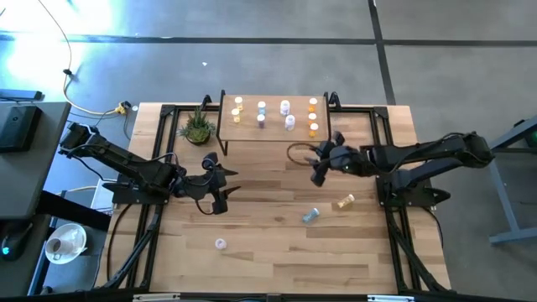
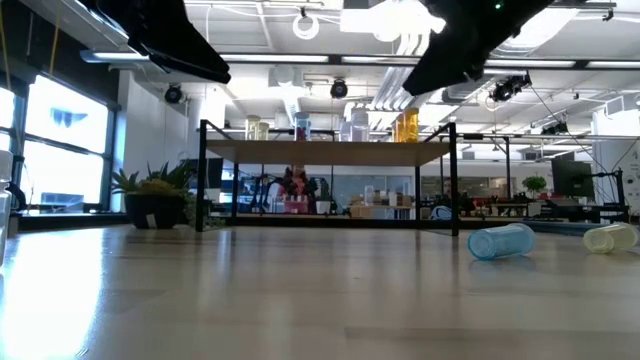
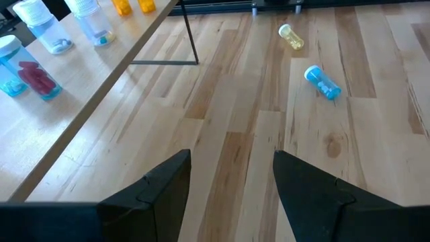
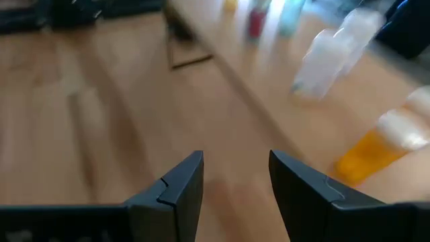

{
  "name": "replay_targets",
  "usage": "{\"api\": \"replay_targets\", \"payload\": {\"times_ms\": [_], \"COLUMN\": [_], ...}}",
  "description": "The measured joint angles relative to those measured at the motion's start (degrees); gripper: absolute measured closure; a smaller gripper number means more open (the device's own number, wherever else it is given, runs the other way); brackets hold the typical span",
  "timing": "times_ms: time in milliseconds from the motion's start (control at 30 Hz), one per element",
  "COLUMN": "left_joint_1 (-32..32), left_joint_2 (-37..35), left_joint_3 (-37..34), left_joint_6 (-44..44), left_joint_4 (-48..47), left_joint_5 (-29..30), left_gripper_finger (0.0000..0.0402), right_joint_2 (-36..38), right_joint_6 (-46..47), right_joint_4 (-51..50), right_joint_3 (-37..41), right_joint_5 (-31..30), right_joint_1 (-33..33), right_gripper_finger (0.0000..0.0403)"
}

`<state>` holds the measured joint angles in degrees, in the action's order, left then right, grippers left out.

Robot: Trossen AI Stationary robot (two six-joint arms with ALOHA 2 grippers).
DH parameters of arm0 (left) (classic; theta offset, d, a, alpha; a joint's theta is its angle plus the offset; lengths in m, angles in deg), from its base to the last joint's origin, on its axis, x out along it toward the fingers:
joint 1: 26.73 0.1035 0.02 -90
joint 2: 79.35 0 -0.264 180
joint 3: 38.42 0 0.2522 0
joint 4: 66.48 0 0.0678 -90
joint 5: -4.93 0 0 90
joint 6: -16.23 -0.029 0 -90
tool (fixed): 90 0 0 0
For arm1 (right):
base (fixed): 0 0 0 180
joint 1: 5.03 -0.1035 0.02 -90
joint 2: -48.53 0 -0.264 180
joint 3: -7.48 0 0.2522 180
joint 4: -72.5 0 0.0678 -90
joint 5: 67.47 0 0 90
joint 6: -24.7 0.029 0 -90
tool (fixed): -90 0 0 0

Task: Pick and place medicine bottles onto shelf by color
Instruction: Put the transparent pill bottle on the shelf

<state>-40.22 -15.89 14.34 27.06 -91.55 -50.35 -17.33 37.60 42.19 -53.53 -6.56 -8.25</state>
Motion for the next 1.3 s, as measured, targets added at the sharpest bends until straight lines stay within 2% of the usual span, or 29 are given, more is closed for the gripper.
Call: {"api": "replay_targets", "payload": {"times_ms": [333, 567, 667, 833, 1100, 1300], "left_joint_1": [-0.01, -0.01, -0.01, -0.01, -0.01, -0.01], "left_joint_2": [0.00, 0.00, 0.00, 0.00, 0.00, 0.00], "left_joint_3": [0.00, 0.00, 0.00, 0.00, 0.00, 0.00], "left_joint_6": [-0.04, -0.04, 0.02, 0.07, -0.04, -0.04], "left_joint_4": [0.00, 0.00, 0.00, 0.02, 0.01, -0.02], "left_joint_5": [0.00, 0.00, 0.00, 0.00, 0.00, 0.00], "left_gripper_finger": [0.0200, 0.0200, 0.0200, 0.0200, 0.0200, 0.0200], "right_joint_2": [0.00, -0.48, -1.43, -3.79, -6.27, -8.33], "right_joint_6": [10.17, 10.86, 13.87, 27.01, 58.39, 69.70], "right_joint_4": [-8.65, -10.12, -10.33, -16.30, -27.14, -30.72], "right_joint_3": [-0.41, -0.27, 0.21, 0.29, 0.33, 0.38], "right_joint_5": [7.76, 18.18, 18.65, 18.24, 17.55, 17.35], "right_joint_1": [-6.19, -9.27, -10.69, -13.34, -17.91, -20.18], "right_gripper_finger": [0.0242, 0.0242, 0.0242, 0.0242, 0.0242, 0.0242]}}
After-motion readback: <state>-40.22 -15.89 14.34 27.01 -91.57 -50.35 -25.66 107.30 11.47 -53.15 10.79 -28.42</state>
